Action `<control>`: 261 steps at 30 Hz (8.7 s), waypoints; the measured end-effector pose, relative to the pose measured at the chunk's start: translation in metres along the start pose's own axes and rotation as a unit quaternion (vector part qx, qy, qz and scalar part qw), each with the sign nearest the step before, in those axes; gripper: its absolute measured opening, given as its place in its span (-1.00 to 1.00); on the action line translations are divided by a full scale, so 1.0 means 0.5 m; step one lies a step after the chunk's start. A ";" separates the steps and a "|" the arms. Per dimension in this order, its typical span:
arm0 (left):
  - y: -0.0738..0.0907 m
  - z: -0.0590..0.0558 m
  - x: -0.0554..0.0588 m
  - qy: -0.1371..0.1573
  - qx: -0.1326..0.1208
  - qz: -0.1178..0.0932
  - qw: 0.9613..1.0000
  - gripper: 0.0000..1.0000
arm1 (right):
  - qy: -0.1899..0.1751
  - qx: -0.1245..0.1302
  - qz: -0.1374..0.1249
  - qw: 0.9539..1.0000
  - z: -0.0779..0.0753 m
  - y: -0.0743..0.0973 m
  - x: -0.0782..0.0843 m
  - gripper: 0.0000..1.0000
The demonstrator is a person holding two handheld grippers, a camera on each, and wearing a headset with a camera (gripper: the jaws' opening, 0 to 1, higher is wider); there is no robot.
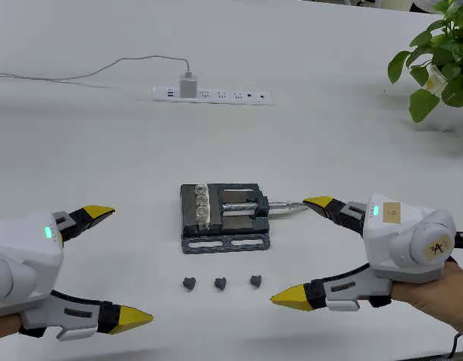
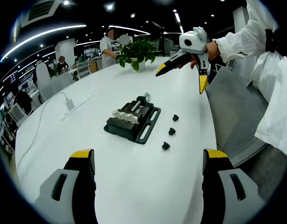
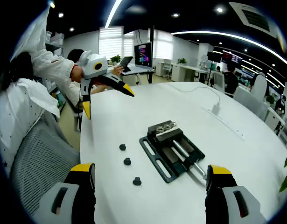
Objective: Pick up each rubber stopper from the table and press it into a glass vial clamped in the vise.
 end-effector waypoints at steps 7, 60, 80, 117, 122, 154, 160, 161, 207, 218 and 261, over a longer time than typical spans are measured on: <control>-0.002 0.000 0.002 0.000 0.001 0.002 1.000 0.89 | -0.002 -0.001 0.002 1.000 0.000 0.000 0.002 0.96; -0.046 -0.006 -0.009 -0.062 0.076 0.050 0.994 0.27 | -0.010 0.005 -0.004 1.000 0.000 0.003 0.009 0.94; -0.111 -0.023 0.018 -0.129 0.158 0.098 0.974 -0.35 | -0.012 0.007 -0.004 1.000 -0.005 0.006 0.009 0.90; -0.189 -0.047 0.069 -0.173 0.211 0.132 0.953 -0.79 | -0.024 0.019 -0.003 1.000 -0.005 0.015 0.015 0.88; -0.193 -0.048 0.072 -0.175 0.214 0.133 0.952 -0.80 | -0.025 0.021 -0.004 0.999 -0.007 0.017 0.015 0.87; -0.196 -0.050 0.078 -0.175 0.214 0.138 0.951 -0.91 | -0.026 0.023 -0.004 0.999 -0.010 0.016 0.016 0.85; -0.196 -0.051 0.078 -0.172 0.208 0.137 0.953 -0.91 | -0.027 0.022 -0.005 0.999 -0.007 0.016 0.015 0.85; -0.196 -0.051 0.078 -0.170 0.206 0.137 0.954 -0.91 | -0.028 0.022 -0.005 0.999 -0.007 0.016 0.014 0.85; -0.058 -0.088 -0.253 -0.040 0.060 -0.040 0.997 -0.92 | -0.022 -0.112 -0.072 0.991 0.072 0.019 -0.263 -0.21; -0.050 -0.101 -0.269 -0.039 0.065 -0.048 0.996 -0.93 | -0.010 -0.147 -0.061 0.987 0.090 0.020 -0.267 -0.56; -0.049 -0.127 -0.284 -0.059 0.101 -0.049 0.992 -0.93 | 0.001 -0.183 -0.044 0.982 0.111 0.016 -0.258 -0.84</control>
Point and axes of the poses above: the centre of the closed fingertips' face, and the gripper's own axes: y roughly backward along the fingers, z roughly to its left, x roughly out of its underside, the point moved 6 cm from there along y, roughly backward along the fingers, and after that the axes turned 9 degrees about -z, right-handed, at the moved point
